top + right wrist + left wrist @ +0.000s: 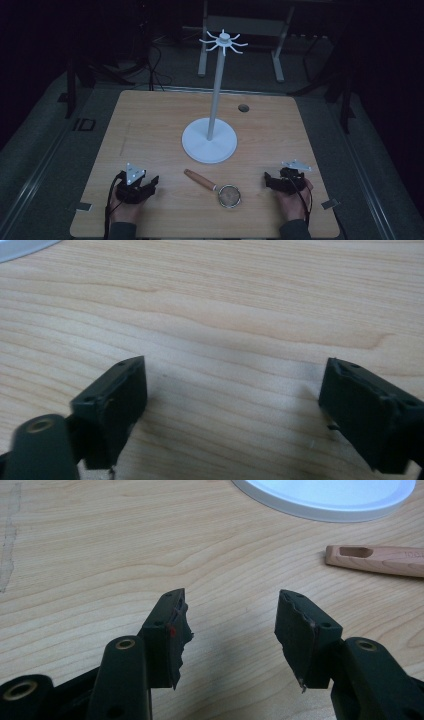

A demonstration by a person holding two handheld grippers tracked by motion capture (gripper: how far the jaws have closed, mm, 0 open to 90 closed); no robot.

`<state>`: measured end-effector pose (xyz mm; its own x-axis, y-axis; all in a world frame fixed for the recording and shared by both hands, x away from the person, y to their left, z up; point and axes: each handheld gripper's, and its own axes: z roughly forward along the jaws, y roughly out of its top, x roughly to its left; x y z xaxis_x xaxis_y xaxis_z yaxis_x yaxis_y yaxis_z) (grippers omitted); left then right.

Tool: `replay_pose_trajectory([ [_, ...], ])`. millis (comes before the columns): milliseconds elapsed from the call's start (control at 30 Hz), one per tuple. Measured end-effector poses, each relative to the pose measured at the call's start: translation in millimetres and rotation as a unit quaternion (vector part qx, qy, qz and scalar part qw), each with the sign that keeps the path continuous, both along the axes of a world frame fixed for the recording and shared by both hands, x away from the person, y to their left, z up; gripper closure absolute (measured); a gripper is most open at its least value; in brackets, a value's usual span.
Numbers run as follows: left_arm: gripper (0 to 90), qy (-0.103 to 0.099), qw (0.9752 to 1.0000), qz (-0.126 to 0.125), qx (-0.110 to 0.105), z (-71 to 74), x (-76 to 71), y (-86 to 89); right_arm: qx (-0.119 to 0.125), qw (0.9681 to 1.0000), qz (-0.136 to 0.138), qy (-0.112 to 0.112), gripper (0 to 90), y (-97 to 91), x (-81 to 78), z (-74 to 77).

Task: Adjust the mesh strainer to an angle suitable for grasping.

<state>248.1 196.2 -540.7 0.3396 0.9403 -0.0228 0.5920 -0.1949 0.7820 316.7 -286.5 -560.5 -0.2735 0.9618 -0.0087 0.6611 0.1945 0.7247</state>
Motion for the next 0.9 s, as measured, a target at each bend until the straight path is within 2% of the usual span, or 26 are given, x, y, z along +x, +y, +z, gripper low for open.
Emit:
replay_pose_trajectory([
  [67, 46.7, -0.001, 1.0000, 0.000, -0.001, 0.4, -0.1, 0.0, 0.003, 0.9999, -0.007, -0.011, 34.5, 2.1, -3.6, 1.1],
  [100, 46.7, -0.002, 1.0000, 0.000, -0.001, 0.8, -0.2, 0.2, 0.003, 0.9999, -0.005, -0.013, 37.5, 2.9, -4.8, 1.9],
  [133, 46.7, -0.003, 1.0000, 0.001, -0.001, 1.1, -0.4, 0.3, 0.003, 0.9999, -0.005, -0.013, 37.5, 2.9, -4.8, 1.9],
  [167, 46.7, -0.003, 1.0000, 0.001, -0.001, 1.0, -0.2, 0.9, 0.014, 0.9998, 0.004, -0.015, 39.8, 5.1, -6.5, 3.8],
  [300, 46.7, -0.003, 1.0000, 0.000, -0.003, 1.1, -0.3, 1.4, 0.017, 0.9993, 0.017, -0.030, 39.0, 9.0, -9.8, 9.4],
  [433, 46.8, -0.004, 1.0000, 0.001, -0.006, 1.4, 0.0, 1.3, 0.016, 0.9992, 0.026, -0.027, 38.2, 12.8, -13.0, 13.6],
  [567, 46.8, -0.005, 1.0000, 0.004, -0.007, 1.3, 0.0, 1.5, 0.009, 0.9988, 0.041, -0.027, 42.1, 19.8, -15.6, 20.7],
  [667, 46.8, -0.004, 1.0000, 0.003, -0.006, 1.1, 0.0, 1.6, 0.017, 0.9972, 0.068, -0.027, 47.9, 24.5, -16.8, 26.1],
  [900, 47.7, -0.004, 1.0000, 0.002, -0.005, 1.3, -0.7, 1.4, -0.016, 0.9929, 0.113, -0.032, 52.3, 43.9, -19.6, 38.2],
])
